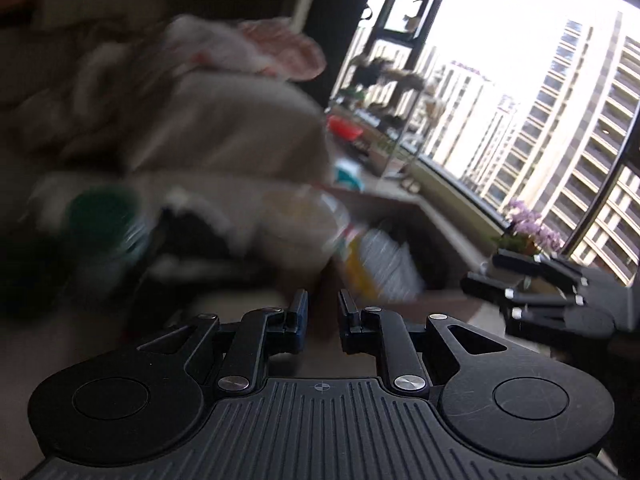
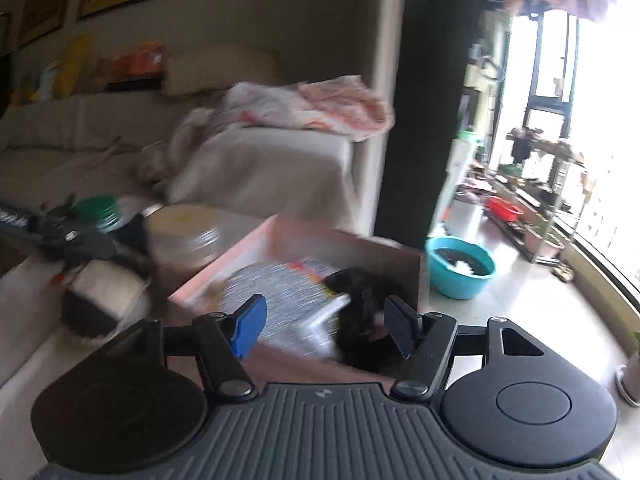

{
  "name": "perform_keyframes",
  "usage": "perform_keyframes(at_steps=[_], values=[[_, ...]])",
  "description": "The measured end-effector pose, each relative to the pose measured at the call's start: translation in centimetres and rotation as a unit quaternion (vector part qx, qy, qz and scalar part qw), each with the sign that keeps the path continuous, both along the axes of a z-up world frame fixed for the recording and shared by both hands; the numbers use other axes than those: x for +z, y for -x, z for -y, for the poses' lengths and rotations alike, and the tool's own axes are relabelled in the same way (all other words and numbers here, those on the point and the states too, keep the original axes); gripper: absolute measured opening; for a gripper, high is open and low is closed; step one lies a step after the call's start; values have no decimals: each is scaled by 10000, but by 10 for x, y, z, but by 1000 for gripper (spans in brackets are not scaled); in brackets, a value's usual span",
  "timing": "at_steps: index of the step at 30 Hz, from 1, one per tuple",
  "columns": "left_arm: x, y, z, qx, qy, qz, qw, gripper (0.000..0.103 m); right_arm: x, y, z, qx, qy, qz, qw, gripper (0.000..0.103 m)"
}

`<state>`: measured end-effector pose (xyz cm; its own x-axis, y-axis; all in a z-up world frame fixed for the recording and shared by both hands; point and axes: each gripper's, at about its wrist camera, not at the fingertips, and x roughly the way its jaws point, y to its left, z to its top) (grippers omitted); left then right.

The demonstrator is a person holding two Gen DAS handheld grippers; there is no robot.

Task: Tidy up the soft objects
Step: 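Carry the strip and strap over the pink box and open both grippers, then grasp the black plush bear with the left gripper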

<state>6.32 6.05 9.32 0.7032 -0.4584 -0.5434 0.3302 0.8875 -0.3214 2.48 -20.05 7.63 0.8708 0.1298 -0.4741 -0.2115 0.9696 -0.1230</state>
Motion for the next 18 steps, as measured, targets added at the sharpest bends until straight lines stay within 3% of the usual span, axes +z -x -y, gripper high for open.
perform_keyframes(at_steps=[3,7,12,15,17,18], values=[[-7,23,-39,369,-197,-4,9991,17,-2,0,-20,380,-89,-283,9988,66],[1,31,-109,1329,-417,220,9900,17,1,0,-42,711,-199,-504,9960,66],[-4,1,-195,2473,379,-22,9682,17,-8,7,-71,1017,-46,-681,9925,66],[-7,-27,-215,2461,791,-70,9660,18,-15,9,-82,1076,-61,-795,9910,66],[-6,-37,-211,2185,557,184,9741,19,-22,11,-83,1090,-207,-908,9897,66],[-7,-47,-204,1985,177,262,9796,19,-25,13,-82,1093,-283,-968,9889,66]])
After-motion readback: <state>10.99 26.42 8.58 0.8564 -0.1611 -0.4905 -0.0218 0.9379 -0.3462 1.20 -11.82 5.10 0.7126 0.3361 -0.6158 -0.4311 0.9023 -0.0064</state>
